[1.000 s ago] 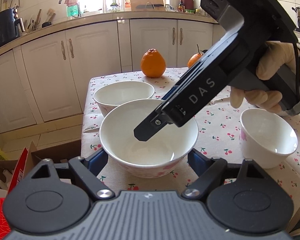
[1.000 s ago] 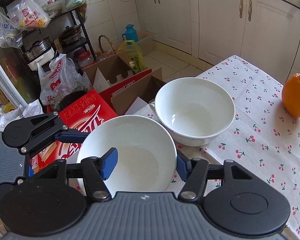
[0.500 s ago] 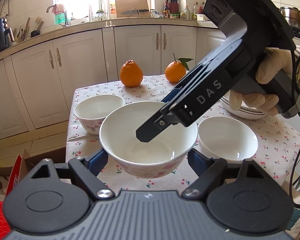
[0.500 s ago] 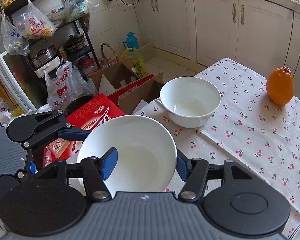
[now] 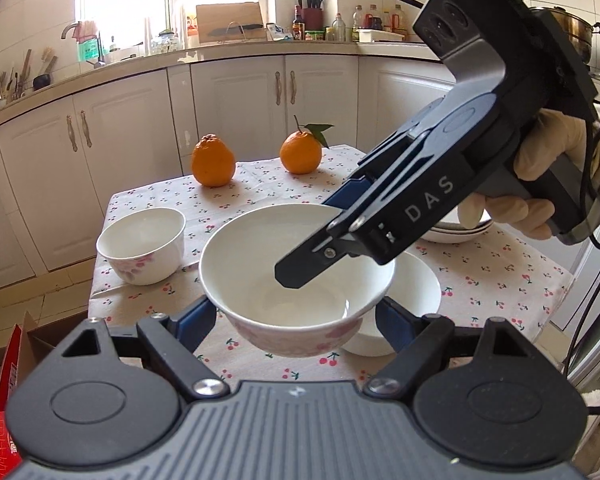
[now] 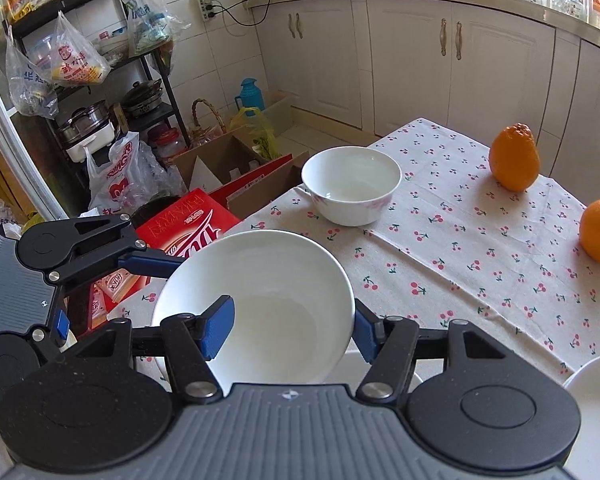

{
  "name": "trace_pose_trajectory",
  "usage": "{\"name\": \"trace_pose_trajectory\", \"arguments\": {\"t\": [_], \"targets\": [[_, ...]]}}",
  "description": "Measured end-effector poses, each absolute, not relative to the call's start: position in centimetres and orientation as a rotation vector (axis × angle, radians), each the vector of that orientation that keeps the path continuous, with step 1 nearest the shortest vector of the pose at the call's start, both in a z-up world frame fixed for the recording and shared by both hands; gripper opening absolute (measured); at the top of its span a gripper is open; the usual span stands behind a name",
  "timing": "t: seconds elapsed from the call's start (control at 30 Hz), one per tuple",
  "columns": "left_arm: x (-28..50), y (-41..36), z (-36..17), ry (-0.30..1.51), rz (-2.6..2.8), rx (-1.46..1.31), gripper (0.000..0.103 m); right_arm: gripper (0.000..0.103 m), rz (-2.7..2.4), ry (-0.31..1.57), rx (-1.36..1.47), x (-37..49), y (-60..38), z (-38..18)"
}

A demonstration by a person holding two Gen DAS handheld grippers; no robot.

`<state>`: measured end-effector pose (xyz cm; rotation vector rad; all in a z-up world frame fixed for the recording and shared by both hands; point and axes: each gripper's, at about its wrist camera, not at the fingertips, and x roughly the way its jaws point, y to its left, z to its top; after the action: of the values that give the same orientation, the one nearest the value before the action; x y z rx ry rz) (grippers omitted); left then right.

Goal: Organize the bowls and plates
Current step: 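Lower the held bowl into the placed white bowl with the right gripper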

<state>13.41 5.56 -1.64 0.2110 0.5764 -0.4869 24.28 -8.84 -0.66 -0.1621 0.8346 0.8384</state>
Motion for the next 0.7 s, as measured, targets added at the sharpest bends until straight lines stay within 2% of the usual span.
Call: {"name": "trace_pose_trajectory", "arguments": {"t": [0.7], "targets": [[13.8, 0.0, -3.3, 0.628, -0.577, 0.221, 0.086, 0.070, 0.739, 0.829, -0.153, 22.5, -14.5, -2.2]]}}
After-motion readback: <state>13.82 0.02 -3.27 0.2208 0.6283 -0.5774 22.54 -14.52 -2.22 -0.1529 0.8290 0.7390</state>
